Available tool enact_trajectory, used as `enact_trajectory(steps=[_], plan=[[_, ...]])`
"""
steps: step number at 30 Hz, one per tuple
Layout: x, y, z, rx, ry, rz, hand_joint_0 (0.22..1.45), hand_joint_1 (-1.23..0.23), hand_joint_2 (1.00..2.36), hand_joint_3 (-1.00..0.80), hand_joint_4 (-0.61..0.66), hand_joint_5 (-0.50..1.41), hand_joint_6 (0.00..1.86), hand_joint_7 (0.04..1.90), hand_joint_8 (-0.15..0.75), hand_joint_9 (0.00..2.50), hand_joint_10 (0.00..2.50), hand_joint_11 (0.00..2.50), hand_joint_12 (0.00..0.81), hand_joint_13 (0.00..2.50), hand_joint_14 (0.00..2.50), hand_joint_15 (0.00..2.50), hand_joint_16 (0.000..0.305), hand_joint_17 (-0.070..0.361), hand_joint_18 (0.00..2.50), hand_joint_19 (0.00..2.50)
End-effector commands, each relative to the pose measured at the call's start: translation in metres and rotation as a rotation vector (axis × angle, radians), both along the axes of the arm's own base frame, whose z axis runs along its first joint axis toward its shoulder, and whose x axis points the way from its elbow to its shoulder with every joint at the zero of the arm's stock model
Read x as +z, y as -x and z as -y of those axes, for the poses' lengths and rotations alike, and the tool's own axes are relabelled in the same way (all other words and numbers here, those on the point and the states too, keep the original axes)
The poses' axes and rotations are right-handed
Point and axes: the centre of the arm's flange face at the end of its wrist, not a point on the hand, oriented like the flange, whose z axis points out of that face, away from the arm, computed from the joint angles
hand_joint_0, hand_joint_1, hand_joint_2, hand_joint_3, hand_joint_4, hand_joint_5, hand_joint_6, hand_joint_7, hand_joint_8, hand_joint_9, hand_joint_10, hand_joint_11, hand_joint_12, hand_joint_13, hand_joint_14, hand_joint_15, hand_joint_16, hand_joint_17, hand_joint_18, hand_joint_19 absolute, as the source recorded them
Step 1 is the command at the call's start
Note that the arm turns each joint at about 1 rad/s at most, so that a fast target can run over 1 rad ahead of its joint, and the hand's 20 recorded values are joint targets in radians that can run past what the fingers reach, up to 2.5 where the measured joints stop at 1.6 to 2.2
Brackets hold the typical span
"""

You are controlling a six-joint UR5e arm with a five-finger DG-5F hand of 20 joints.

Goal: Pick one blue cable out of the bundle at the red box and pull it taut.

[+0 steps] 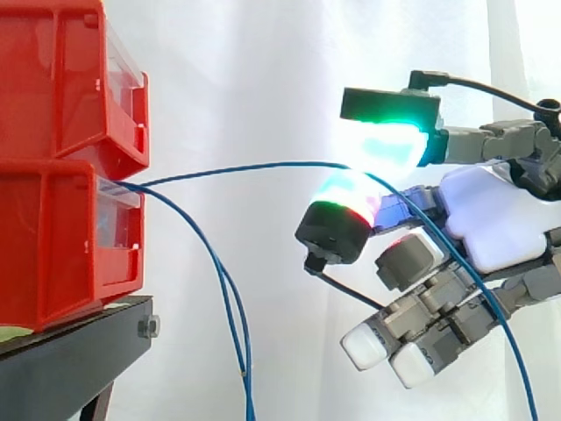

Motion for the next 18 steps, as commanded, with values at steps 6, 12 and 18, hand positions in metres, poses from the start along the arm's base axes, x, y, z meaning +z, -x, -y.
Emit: enact_trajectory(steps=[6, 12, 18], plan=[[-0.001, 0.0, -0.002, 0.001, 0.001, -0.002, 0.71, -0.79, 1.03, 0.01, -0.37, -0.17, 0.95, 1.28, 0.281, 1.05, 0.02, 0.92, 0.328, 0.73, 0.01, 0.33, 0.038, 0.086, 0.69, 0.24], [-0.017, 0.008, -0.001, 0.002, 0.003, -0.035, 0.73, -0.78, 1.03, -0.06, -0.35, -0.18, 0.96, 1.26, 0.284, 0.99, 0.02, 0.88, 0.328, 0.72, 0.01, 0.33, 0.038, 0.086, 0.65, 0.26], [-0.042, 0.017, -0.001, 0.006, 0.005, -0.07, 0.73, -0.78, 1.03, -0.09, -0.34, -0.18, 0.96, 1.22, 0.268, 0.72, 0.01, 0.44, 0.336, 0.65, 0.01, 0.28, 0.04, 0.09, 0.6, 0.24]])
